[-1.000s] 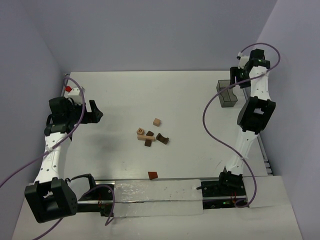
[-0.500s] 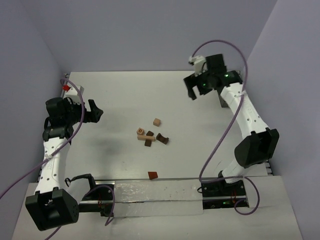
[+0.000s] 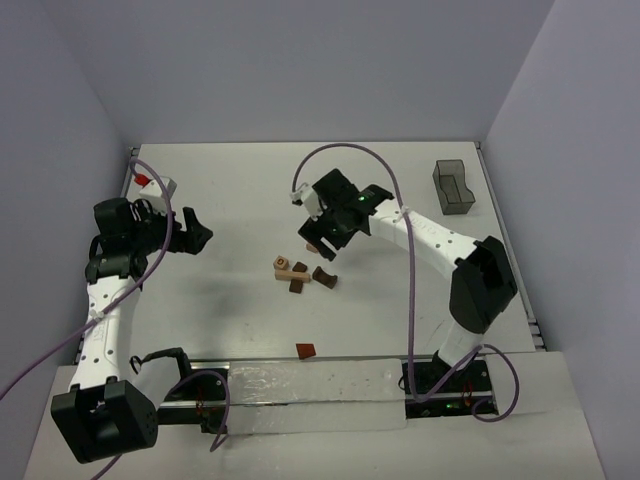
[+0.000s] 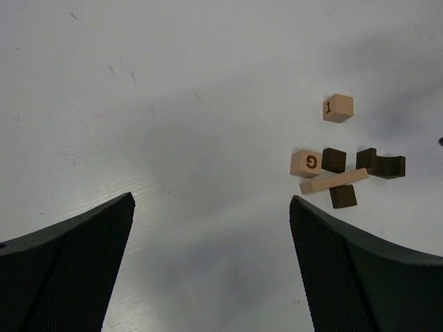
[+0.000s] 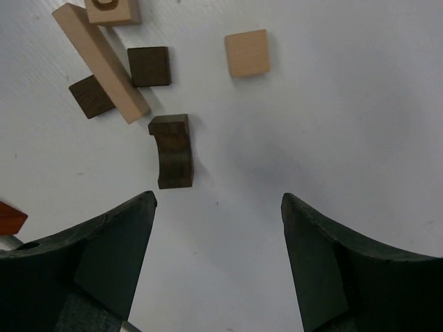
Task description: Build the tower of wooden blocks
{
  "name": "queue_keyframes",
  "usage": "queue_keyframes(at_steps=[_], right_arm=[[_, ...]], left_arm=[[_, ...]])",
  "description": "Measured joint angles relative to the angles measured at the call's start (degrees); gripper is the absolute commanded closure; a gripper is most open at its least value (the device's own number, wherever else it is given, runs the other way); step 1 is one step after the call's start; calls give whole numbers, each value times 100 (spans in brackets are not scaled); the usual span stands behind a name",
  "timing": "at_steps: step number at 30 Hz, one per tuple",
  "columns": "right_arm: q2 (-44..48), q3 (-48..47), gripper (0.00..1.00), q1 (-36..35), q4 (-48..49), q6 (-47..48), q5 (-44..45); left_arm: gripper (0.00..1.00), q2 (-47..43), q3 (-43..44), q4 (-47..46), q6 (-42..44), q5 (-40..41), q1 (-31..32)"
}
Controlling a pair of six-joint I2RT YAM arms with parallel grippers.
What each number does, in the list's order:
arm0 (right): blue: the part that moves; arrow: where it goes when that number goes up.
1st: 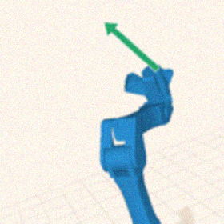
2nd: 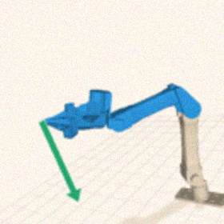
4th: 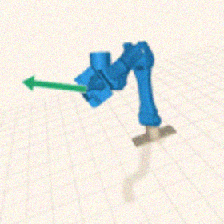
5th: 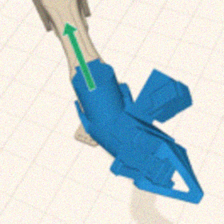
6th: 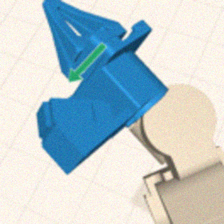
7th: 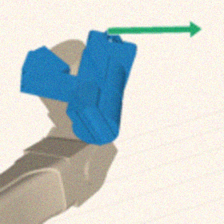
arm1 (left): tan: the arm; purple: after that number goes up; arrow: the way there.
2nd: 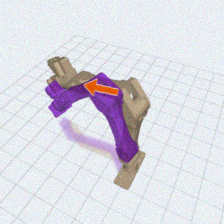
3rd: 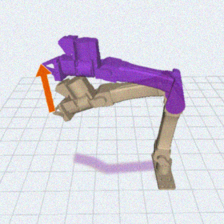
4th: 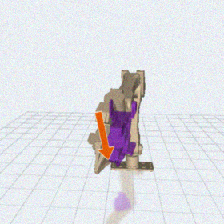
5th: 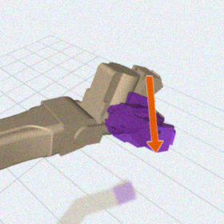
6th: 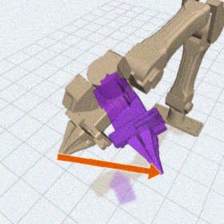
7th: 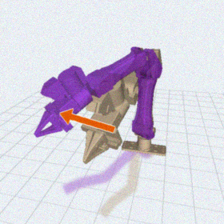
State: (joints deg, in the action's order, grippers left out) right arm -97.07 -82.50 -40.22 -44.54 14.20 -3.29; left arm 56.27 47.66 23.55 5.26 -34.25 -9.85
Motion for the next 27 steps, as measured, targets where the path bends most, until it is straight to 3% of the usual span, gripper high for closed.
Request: queue_keyframes(at_steps=[10, 14, 18, 21, 27], right_arm=[[-944, -477, 22, -782, 2, 107, -144], [-1324, -836, 33, -1022, -43, 223, -307], [-1688, -1104, 52, -1109, -101, 352, -473], [-1971, -1260, 59, -1116, -136, 430, -589], [-2277, -1321, 62, -1118, -202, 527, -655]], left_arm=[[2, 162, 0, 126, 0, -225, 0], [3, 179, 0, 142, 0, -261, 0], [3, 179, 0, 142, -6, -270, 0], [3, 182, 0, 142, -9, -270, 0], [4, 194, 0, 142, -11, -270, 0]])
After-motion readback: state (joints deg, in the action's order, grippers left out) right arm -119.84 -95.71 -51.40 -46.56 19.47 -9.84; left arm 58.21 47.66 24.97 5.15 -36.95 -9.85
